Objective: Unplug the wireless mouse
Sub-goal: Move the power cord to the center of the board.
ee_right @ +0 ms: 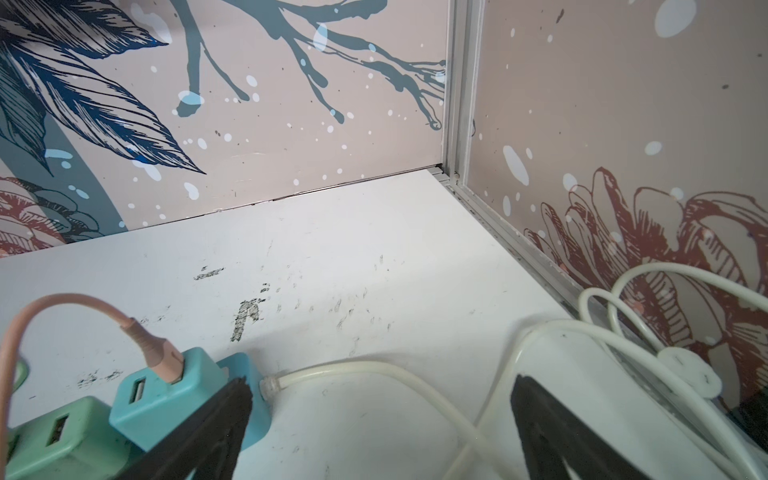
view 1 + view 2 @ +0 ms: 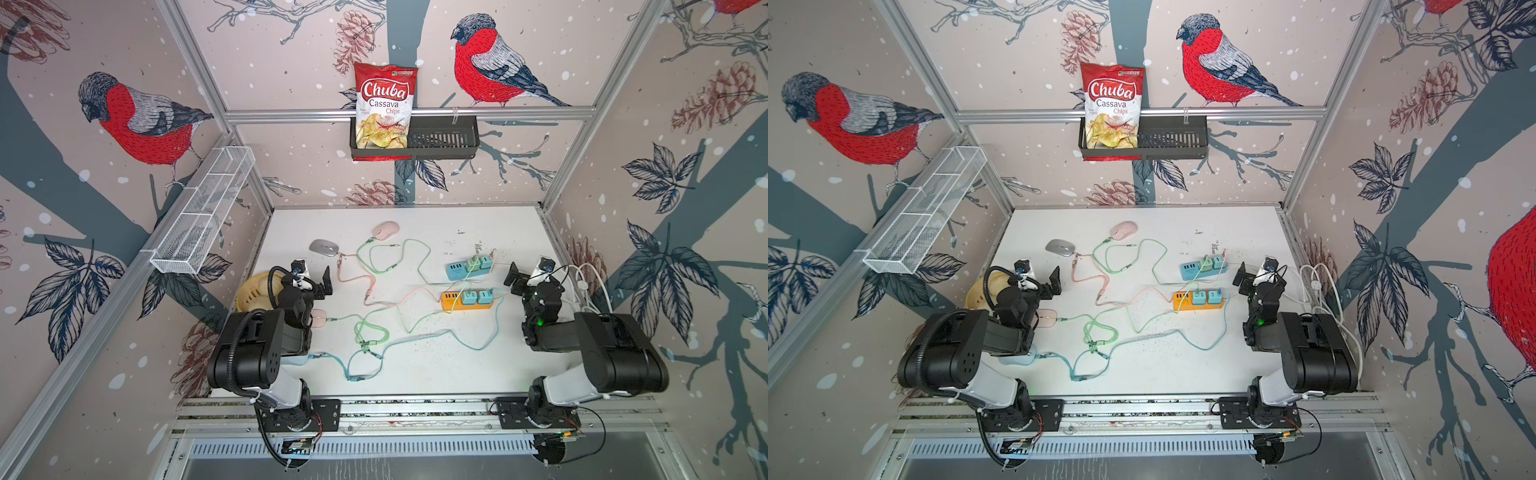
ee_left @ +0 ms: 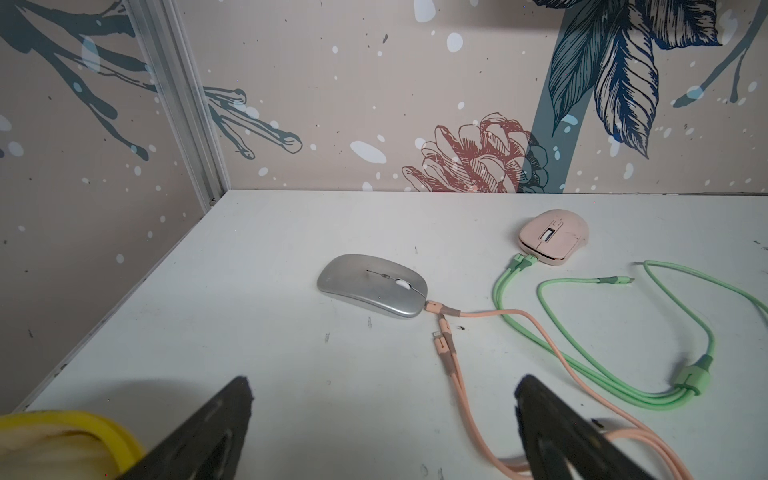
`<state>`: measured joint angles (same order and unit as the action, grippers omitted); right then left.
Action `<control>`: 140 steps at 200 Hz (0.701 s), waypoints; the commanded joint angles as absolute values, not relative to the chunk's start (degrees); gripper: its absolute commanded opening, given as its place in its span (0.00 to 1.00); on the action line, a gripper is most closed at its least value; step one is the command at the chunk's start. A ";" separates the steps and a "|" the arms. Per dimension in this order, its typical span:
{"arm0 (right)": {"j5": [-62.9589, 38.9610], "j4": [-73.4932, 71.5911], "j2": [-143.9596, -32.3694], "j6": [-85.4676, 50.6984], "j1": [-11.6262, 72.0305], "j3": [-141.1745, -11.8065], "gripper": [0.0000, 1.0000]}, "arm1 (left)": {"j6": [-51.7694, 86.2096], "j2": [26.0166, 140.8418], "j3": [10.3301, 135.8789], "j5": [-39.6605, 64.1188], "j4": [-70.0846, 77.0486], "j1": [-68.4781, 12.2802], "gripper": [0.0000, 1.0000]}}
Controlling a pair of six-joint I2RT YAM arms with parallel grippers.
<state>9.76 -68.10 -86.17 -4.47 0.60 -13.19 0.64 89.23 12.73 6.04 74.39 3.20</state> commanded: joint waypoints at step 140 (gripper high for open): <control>0.37 -19.94 -73.38 -25.35 6.11 -48.54 1.00 | 17.83 65.39 50.80 18.40 32.71 -0.51 0.99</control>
